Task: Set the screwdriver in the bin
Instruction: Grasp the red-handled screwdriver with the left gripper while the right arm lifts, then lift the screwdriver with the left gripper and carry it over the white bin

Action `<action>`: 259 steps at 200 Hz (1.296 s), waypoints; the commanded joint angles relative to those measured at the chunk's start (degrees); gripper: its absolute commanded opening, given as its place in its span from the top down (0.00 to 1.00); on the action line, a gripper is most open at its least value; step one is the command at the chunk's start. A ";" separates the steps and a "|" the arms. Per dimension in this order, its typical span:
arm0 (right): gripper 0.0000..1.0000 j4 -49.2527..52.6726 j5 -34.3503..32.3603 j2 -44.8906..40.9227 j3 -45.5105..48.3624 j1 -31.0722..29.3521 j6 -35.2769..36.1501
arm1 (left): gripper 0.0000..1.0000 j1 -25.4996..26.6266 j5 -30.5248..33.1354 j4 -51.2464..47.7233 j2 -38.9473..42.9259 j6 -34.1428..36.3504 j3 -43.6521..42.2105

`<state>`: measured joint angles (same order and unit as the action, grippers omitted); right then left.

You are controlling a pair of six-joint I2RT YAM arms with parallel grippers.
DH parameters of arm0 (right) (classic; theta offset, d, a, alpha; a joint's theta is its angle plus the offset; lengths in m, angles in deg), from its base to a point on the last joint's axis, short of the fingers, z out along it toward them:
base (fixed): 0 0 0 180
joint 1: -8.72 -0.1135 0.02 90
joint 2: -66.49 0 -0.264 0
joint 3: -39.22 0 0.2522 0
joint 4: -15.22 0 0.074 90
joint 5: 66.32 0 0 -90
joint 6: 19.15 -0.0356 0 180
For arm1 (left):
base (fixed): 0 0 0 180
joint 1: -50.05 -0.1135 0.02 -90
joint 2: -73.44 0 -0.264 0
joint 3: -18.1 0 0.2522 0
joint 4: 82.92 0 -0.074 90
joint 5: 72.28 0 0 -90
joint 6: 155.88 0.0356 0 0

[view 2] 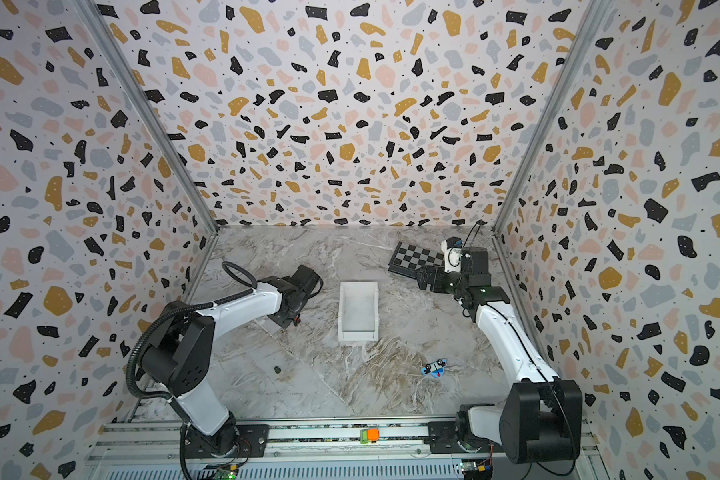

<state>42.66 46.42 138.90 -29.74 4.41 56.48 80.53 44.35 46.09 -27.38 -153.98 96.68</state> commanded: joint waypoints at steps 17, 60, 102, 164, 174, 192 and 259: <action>0.01 0.34 1.33 -0.51 0.66 -0.22 1.19 | 0.47 1.07 -0.45 -0.29 -1.88 -2.02 0.67; 0.01 0.07 1.51 -1.19 0.93 -0.17 1.23 | 0.50 1.16 -0.99 1.23 -3.22 -3.04 -0.58; 0.01 -0.05 1.66 -0.81 0.93 -0.17 1.30 | 0.56 1.16 -1.43 3.04 -4.20 -2.73 -1.39; 0.01 -0.27 1.60 -0.42 1.06 -0.17 1.34 | 0.64 1.16 -1.84 3.24 -6.88 -2.08 -0.39; 0.01 -0.29 1.54 -0.34 0.99 -0.17 1.31 | 0.64 1.21 -2.10 3.41 -7.24 -2.08 -0.31; 0.01 -0.22 1.60 -0.16 0.81 -0.17 1.30 | 0.69 1.17 -2.20 3.58 -7.61 -2.08 -0.31; 0.01 -0.14 1.99 -0.51 0.30 -0.17 0.93 | 0.89 1.34 -0.56 1.40 -6.93 -1.78 0.86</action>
<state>42.48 47.52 138.92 -28.97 4.41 57.07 81.41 43.68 49.89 -33.74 -156.14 96.33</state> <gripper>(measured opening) 0.991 0.215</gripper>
